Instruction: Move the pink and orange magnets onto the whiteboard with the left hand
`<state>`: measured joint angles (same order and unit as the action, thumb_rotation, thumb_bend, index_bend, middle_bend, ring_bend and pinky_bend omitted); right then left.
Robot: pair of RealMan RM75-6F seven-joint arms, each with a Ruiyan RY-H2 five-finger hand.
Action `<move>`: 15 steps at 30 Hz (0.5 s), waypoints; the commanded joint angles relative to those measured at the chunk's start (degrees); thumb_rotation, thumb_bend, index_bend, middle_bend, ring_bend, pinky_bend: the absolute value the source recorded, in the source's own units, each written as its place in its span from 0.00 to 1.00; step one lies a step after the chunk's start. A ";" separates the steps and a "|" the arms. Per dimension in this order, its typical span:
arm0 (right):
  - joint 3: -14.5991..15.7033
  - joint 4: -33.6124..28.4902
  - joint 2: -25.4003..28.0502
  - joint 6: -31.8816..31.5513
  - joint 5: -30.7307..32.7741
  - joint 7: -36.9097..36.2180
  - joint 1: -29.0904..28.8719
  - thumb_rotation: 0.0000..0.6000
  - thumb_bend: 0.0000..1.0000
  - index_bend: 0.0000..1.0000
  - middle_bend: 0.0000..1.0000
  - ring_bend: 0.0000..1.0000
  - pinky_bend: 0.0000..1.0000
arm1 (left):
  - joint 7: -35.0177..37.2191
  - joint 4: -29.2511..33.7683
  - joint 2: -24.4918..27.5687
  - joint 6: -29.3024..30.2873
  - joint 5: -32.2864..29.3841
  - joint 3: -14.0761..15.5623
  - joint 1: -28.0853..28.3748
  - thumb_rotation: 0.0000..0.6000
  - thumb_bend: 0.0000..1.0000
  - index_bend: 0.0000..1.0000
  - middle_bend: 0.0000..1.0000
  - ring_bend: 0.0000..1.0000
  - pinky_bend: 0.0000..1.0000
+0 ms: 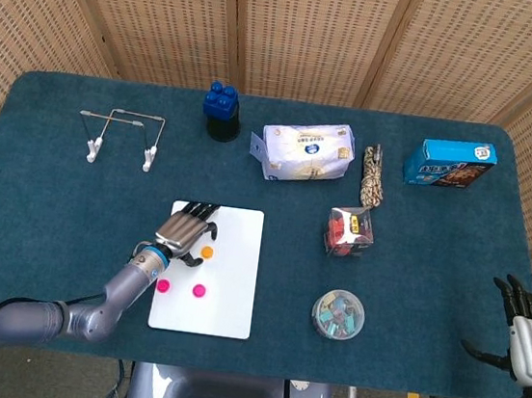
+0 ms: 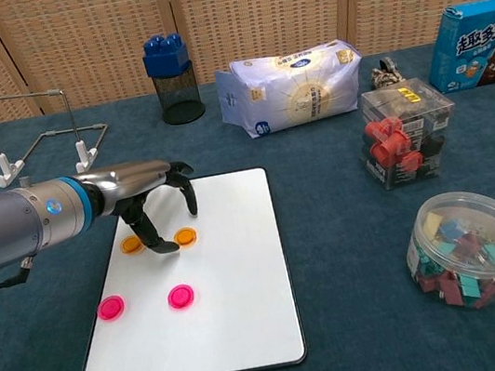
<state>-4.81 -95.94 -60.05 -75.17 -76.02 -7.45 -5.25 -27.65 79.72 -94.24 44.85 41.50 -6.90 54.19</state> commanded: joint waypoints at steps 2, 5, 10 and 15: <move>0.01 0.01 -0.03 -0.06 -0.05 0.04 0.02 1.00 0.18 0.00 0.00 0.00 0.00 | 1.44 0.96 0.76 -0.04 0.81 -0.37 -0.27 1.00 0.26 0.31 0.00 0.00 0.00; 0.02 0.08 -0.06 -0.13 -0.13 0.10 0.03 1.00 0.18 0.00 0.00 0.00 0.00 | 3.44 3.39 2.66 1.06 3.43 -0.82 -1.18 1.00 0.26 0.30 0.00 0.00 0.00; 0.03 0.53 -0.29 -0.64 -0.77 0.09 0.06 1.00 0.18 0.00 0.00 0.00 0.00 | 5.60 10.42 8.89 8.20 12.20 0.52 -5.37 1.00 0.19 0.17 0.00 0.00 0.00; 0.03 1.38 -0.96 -2.13 -2.14 -0.08 0.32 1.00 0.18 0.00 0.00 0.00 0.00 | 7.21 16.91 16.67 21.12 21.68 5.32 -14.19 1.00 0.05 0.01 0.00 0.00 0.00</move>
<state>-4.78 -94.80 -60.80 -76.97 -77.86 -7.50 -5.01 -22.12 92.10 -82.78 58.48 57.06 -4.83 45.81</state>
